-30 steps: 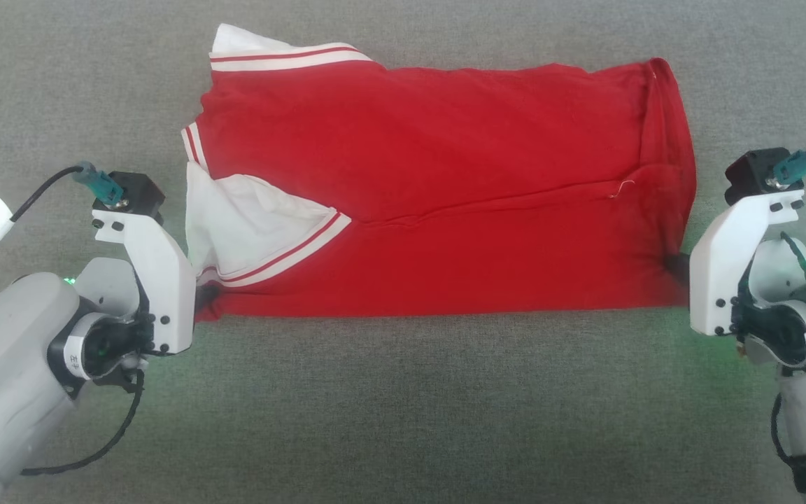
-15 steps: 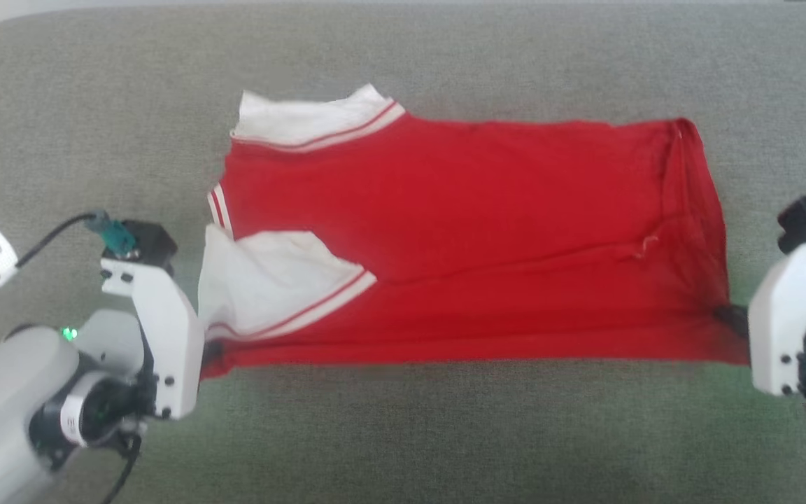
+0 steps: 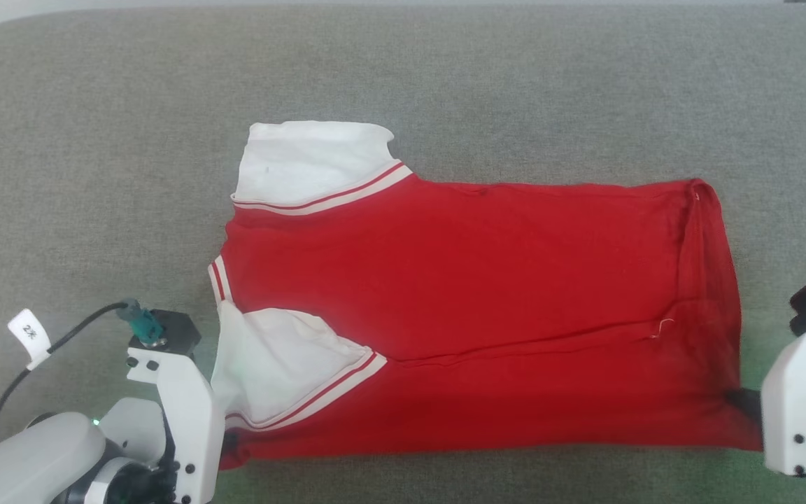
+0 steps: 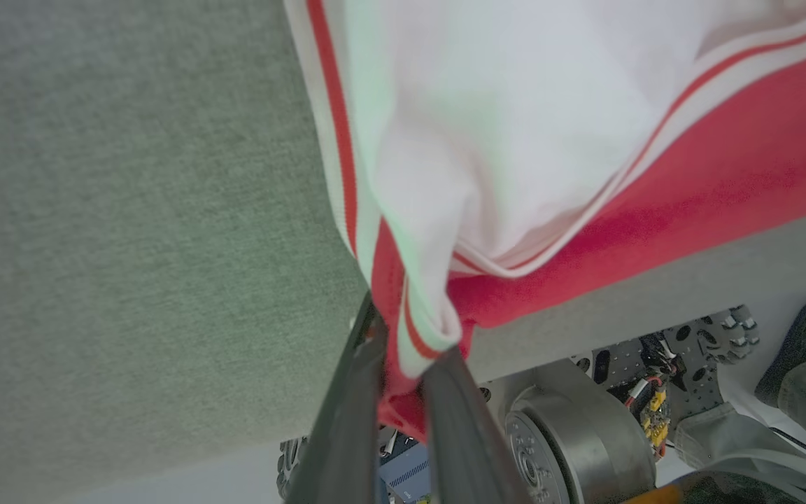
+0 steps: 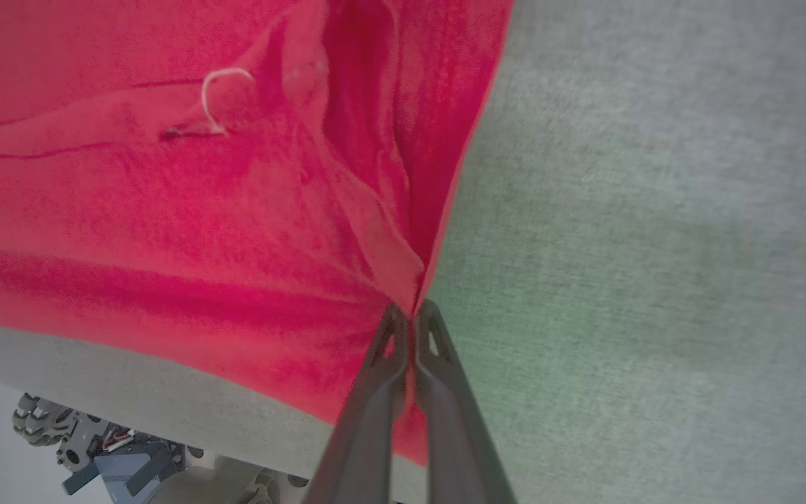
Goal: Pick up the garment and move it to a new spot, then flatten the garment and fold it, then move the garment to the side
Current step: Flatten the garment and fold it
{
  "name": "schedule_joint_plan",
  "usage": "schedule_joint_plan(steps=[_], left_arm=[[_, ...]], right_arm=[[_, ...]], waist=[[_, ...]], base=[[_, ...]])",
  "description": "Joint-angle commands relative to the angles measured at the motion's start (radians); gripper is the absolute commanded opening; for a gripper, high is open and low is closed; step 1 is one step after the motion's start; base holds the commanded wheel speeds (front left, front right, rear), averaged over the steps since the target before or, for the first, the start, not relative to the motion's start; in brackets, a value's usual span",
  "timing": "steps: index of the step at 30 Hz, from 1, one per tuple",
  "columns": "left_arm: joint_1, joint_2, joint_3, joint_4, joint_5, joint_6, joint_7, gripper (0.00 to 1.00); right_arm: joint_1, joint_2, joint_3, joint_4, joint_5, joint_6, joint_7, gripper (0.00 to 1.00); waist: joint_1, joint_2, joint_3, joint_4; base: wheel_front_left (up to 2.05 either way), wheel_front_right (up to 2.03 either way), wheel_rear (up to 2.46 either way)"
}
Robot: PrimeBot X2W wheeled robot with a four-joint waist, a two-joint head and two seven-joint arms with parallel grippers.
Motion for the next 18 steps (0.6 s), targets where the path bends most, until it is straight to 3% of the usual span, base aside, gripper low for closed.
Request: schedule_joint_plan(steps=[1,3,4,6,8,9,10,11,18], left_arm=[[0.016,-0.007,-0.007,0.016,-0.001,-0.008,-0.006,0.0],[0.017,-0.027,-0.013,0.046,0.005,-0.021,-0.013,0.0],[0.015,-0.039,-0.013,0.064,0.006,-0.028,-0.018,0.1],[0.015,-0.056,-0.014,0.104,0.001,-0.038,-0.024,0.39],[0.011,-0.073,-0.015,0.138,-0.002,-0.049,-0.03,1.0],[0.01,-0.079,-0.013,0.152,-0.004,-0.052,-0.031,1.0],[0.006,-0.08,-0.011,0.164,-0.004,-0.055,-0.031,1.0],[0.002,-0.077,-0.008,0.172,-0.003,-0.055,-0.031,1.0],[-0.053,0.001,0.029,0.059,0.022,-0.04,-0.018,1.0]], right_arm=[[0.009,0.007,0.0,0.012,-0.008,-0.002,-0.014,0.0],[0.006,0.014,0.014,0.035,-0.015,-0.002,-0.037,0.0],[0.002,0.009,0.023,0.049,-0.022,-0.002,-0.05,0.0],[-0.015,0.018,0.042,0.078,-0.025,-0.002,-0.082,0.0],[-0.031,0.016,0.063,0.107,-0.032,-0.002,-0.112,0.36],[-0.036,0.013,0.071,0.123,-0.035,-0.002,-0.123,0.49],[-0.041,0.012,0.078,0.132,-0.035,-0.002,-0.134,0.93],[-0.047,0.01,0.083,0.141,-0.035,-0.002,-0.143,1.0],[-0.066,-0.013,0.069,0.101,-0.009,-0.002,-0.215,1.0]], waist=[[0.0,-0.0001,0.004,-0.002],[0.0,-0.0001,0.009,-0.005],[0.0,-0.0001,0.011,-0.006],[0.0,-0.0001,0.014,-0.011],[0.0,-0.0001,0.016,-0.015],[0.0,-0.0001,0.016,-0.016],[0.0,-0.0001,0.015,-0.017],[0.0,-0.0001,0.015,-0.018],[0.0,-0.0001,-0.003,-0.028]], base=[[0.0,0.0,0.0],[0.0,0.0,0.0],[0.0,0.0,0.0],[0.0,0.0,0.0],[0.0,0.0,0.0],[0.0,0.0,0.0],[0.0,0.0,0.0],[0.0,0.0,0.0],[0.0,0.0,0.0]])
